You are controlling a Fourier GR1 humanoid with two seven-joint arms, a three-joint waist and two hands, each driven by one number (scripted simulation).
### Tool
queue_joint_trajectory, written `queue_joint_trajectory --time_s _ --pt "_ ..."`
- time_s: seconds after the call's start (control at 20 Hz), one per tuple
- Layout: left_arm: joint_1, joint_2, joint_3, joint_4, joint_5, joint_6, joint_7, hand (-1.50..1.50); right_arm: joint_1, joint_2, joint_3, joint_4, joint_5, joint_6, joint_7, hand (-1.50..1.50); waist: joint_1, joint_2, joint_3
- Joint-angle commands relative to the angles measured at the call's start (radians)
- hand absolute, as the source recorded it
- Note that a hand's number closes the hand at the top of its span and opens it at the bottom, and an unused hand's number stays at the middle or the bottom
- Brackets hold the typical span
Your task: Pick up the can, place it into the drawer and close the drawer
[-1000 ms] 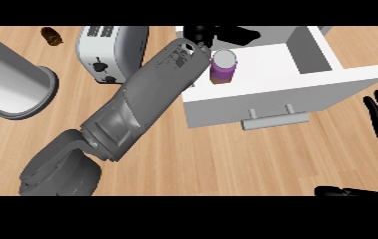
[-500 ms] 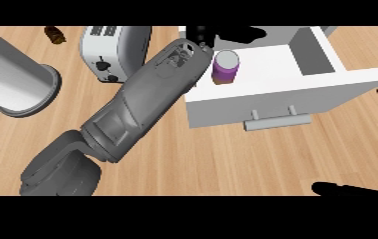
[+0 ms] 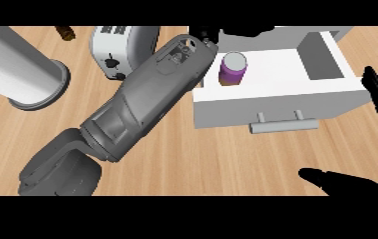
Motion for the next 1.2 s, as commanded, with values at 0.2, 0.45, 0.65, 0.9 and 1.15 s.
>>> queue_joint_trajectory --time_s 0.2,0.45,0.65,0.9,1.15 --pt "-0.028 0.000 -0.023 -0.018 0.007 0.033 0.047 -1.50 -0.092 -0.060 0.121 0.154 0.329 -0.053 -0.009 -1.50 0.043 -0.012 0.000" --pt "-0.032 0.018 0.007 -0.030 -0.006 -0.006 0.081 -1.50 -0.117 -0.033 0.217 0.323 0.522 -0.129 -0.003 -1.50 0.074 -0.017 -0.001" --pt "-0.004 0.044 -0.015 -0.126 -0.046 0.032 0.140 -1.50 -0.196 0.009 0.210 0.479 0.587 -0.213 -0.003 -1.50 0.097 -0.025 -0.001" --pt "0.040 0.150 -0.013 -0.204 -0.081 -0.009 0.206 -1.50 -0.221 0.056 0.172 0.656 0.595 -0.368 -0.072 -1.50 0.093 -0.025 0.000" --pt "0.133 0.229 -0.051 -0.392 -0.115 0.029 0.276 -1.50 -0.252 0.048 0.124 0.847 0.617 -0.479 -0.135 -1.50 0.117 -0.031 0.000"
